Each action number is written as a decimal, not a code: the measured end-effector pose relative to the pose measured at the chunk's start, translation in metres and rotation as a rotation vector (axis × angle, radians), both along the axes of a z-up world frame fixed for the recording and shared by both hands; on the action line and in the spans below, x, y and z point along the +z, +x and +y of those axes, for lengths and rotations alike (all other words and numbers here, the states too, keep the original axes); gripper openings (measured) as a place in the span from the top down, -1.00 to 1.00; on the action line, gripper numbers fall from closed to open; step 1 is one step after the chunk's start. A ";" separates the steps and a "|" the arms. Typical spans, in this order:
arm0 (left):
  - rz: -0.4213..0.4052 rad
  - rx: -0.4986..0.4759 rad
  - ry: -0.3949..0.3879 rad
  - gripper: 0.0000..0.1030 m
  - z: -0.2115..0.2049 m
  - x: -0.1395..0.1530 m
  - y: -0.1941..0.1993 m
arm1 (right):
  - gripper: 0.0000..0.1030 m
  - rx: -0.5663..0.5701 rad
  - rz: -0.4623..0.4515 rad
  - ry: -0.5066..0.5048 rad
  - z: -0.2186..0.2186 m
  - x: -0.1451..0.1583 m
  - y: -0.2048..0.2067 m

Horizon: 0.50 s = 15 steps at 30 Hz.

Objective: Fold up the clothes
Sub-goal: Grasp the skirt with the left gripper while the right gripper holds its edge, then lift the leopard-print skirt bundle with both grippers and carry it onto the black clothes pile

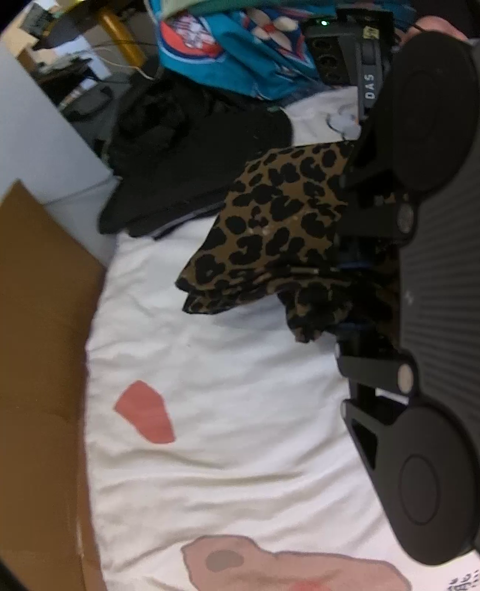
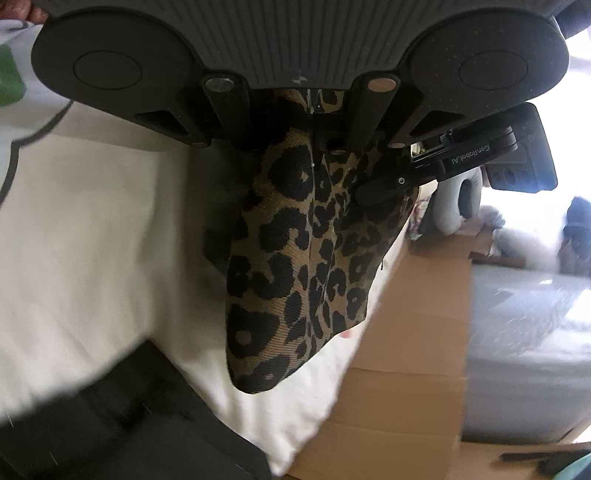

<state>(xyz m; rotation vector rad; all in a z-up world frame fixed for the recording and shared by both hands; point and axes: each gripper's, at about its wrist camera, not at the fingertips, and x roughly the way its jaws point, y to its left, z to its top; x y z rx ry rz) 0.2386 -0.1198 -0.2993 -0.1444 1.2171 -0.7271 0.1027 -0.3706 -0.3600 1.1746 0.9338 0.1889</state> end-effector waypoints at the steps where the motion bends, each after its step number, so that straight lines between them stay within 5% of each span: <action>1: -0.008 0.012 -0.011 0.51 0.001 0.005 -0.002 | 0.84 0.004 -0.012 -0.008 0.000 0.005 0.001; 15: -0.101 0.138 -0.090 0.52 -0.006 0.085 -0.027 | 0.84 0.086 -0.165 -0.164 -0.011 0.098 0.011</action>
